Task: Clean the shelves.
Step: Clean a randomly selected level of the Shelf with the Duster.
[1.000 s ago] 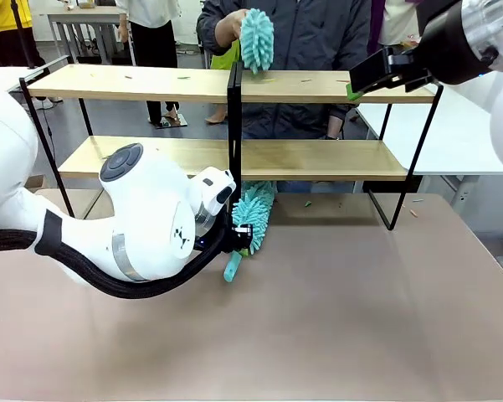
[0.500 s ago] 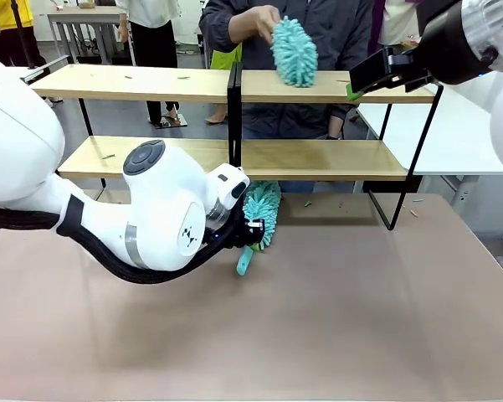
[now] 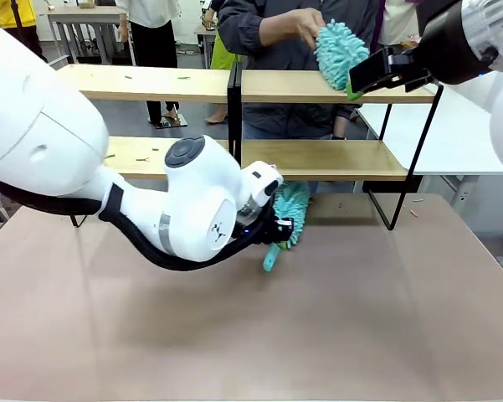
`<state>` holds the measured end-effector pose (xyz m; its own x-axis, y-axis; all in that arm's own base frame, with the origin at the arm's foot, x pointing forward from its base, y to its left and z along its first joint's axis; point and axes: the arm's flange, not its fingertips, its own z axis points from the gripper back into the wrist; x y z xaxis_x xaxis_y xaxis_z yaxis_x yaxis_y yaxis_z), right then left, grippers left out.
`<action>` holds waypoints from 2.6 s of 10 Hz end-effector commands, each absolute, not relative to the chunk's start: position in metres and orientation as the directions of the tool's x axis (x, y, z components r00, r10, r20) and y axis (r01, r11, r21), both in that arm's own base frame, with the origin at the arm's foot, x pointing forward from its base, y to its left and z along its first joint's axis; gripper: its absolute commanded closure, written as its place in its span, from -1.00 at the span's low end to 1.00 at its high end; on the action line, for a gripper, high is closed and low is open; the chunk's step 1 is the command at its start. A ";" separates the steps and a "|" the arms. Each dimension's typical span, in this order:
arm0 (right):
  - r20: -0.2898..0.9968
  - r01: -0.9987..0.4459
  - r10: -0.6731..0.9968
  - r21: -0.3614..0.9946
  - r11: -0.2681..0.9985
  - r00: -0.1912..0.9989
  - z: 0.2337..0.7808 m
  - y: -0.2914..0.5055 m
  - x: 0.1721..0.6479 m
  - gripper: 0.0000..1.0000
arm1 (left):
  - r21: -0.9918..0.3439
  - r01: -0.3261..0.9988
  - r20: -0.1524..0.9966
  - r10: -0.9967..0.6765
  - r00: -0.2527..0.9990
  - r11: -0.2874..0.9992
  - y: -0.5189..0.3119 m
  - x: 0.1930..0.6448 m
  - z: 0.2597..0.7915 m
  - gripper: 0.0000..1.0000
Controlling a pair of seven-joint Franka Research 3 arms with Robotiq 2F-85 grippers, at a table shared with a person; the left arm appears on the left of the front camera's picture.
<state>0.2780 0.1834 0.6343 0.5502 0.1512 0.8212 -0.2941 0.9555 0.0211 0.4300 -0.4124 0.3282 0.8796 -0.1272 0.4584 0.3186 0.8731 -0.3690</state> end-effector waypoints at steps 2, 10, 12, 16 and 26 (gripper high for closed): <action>0.820 -0.296 0.149 0.025 0.955 0.552 0.635 0.184 0.278 -1.00 | -0.316 0.459 0.470 -0.283 0.836 0.830 -0.441 0.431 0.335 0.74; 0.820 -0.296 0.149 0.025 0.955 0.552 0.635 0.184 0.278 -1.00 | -0.289 0.656 0.392 -0.539 0.746 0.697 -0.452 0.417 0.338 0.74; 0.820 -0.296 0.149 0.025 0.955 0.552 0.635 0.184 0.278 -1.00 | -0.305 0.633 0.397 -0.510 0.763 0.711 -0.448 0.421 0.338 0.74; 0.820 -0.296 0.149 0.025 0.955 0.552 0.635 0.184 0.278 -1.00 | -0.413 0.599 0.244 -0.550 0.799 0.686 -0.442 0.427 0.338 0.74; 0.820 -0.296 0.149 0.025 0.955 0.552 0.635 0.184 0.278 -1.00 | -0.652 0.755 0.257 -0.917 0.305 0.068 -0.342 0.366 0.384 0.74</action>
<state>0.2780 0.1834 0.6343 0.5503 0.1513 0.8211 -0.2941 0.9555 0.0211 0.3761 -0.3563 0.3769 0.2805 -0.9530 0.1143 0.7533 0.1448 -0.6415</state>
